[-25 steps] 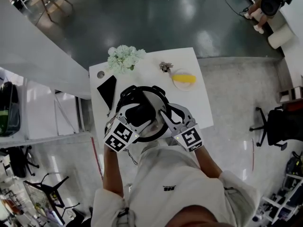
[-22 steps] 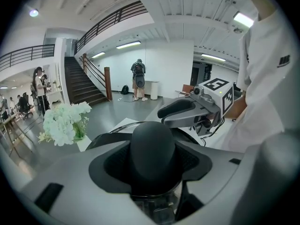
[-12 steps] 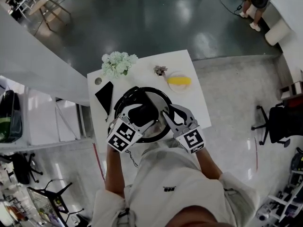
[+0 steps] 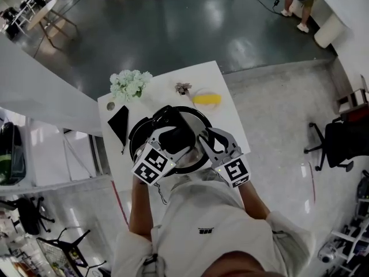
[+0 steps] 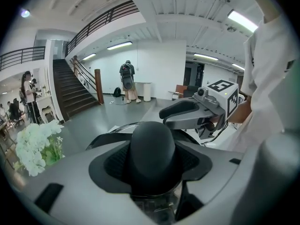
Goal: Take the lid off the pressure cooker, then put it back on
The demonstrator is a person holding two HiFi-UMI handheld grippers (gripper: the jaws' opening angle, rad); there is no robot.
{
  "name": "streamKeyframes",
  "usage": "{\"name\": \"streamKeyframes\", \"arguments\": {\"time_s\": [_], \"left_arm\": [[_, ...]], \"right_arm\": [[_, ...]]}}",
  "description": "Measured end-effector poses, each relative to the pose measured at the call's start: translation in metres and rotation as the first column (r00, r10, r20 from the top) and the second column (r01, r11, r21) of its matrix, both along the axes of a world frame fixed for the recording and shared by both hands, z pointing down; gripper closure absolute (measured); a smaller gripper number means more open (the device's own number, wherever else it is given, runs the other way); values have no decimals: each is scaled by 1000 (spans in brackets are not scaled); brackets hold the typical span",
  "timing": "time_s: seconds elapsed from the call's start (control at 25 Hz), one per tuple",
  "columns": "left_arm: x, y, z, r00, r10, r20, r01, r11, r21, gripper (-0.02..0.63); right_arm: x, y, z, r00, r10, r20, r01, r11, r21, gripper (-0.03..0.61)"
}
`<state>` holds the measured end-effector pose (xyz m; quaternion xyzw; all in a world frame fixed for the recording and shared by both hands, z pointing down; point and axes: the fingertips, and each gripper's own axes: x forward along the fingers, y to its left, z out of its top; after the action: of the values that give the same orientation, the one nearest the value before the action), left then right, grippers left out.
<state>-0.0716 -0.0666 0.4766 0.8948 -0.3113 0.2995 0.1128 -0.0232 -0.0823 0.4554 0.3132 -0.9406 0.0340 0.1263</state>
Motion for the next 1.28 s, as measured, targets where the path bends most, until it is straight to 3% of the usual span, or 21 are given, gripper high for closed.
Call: {"name": "streamKeyframes", "arguments": {"time_s": [0.2,0.36,0.52,0.64,0.76,1.28], "left_arm": [[22,-7,-1,1000,19,-8,-19,1000,-2,327],[39,-15,-1,1000,27,-11,-27,1000,-3,327],[55,-22,2,999,37,-8,-37,999,-5,327],[67,-27,3,999,44,-5,-44,999,-5,327],[79,-33,7,999,48,-6,-48,999,-9,327],[125,-57,27,1000,18,-6,-18,999,-27,327]], "right_arm": [[19,-3,-3,1000,29,-6,-29,999,-25,471],[37,-12,1,999,32,1,-32,999,24,471],[54,-14,1,998,61,-12,-62,998,-29,471],[66,-20,4,998,60,-8,-60,998,3,471],[77,-24,4,997,77,-15,-78,997,-24,471],[124,-43,19,996,88,-32,-90,994,-54,471]]}}
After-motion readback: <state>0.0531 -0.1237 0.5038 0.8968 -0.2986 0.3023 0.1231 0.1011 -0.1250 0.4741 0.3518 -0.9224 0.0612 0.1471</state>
